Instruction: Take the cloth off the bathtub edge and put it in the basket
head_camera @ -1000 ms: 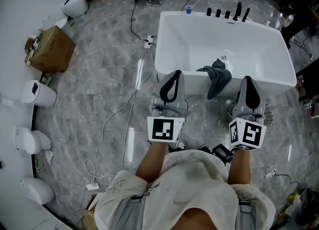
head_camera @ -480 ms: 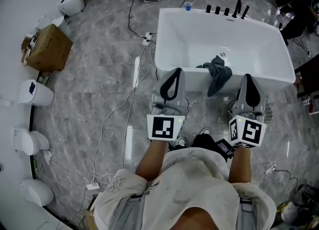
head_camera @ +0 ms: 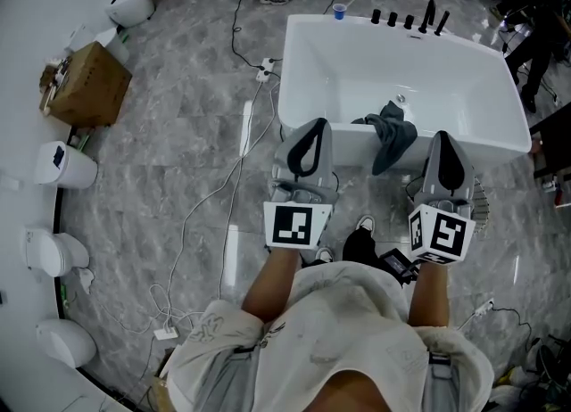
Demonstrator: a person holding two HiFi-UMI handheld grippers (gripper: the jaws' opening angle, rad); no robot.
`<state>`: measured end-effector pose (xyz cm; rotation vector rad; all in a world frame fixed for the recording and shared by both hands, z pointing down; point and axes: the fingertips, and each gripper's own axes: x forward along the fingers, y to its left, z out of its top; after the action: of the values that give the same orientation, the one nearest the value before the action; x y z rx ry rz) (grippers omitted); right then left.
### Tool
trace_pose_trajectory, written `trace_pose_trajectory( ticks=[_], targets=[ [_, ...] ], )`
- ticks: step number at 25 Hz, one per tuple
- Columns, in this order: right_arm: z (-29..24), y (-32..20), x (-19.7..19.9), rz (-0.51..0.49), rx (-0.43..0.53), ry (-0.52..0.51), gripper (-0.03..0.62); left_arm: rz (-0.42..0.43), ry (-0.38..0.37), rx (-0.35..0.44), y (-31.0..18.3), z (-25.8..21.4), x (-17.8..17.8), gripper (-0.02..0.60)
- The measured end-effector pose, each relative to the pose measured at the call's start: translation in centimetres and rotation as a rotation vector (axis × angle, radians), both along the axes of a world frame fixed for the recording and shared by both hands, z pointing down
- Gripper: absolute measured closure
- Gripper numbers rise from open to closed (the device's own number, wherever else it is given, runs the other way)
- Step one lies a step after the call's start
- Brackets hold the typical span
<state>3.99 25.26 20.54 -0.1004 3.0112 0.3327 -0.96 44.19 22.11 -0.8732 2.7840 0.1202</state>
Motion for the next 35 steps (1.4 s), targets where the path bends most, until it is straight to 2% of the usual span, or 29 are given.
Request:
trace_pose_trajectory(
  ticks=[16,22,35],
  targets=[
    [1.5,-6.1,-3.9,0.027,-0.048,0.025,0.592,0.025,0.018,-0.037,-6.2,0.4,-3.9,0.581],
    [2.5,-9.5,-6.5,0.036,-0.078,0.037,0.592,0.046,0.033,-0.058,-9.7,0.5,-6.4,0.581],
    [1.8,-19.0,-12.3,0.035,-0.109,0.031,0.592,0.06,0.001,-0.099,-19.7,-1.2,-11.9,0.581]
  ],
)
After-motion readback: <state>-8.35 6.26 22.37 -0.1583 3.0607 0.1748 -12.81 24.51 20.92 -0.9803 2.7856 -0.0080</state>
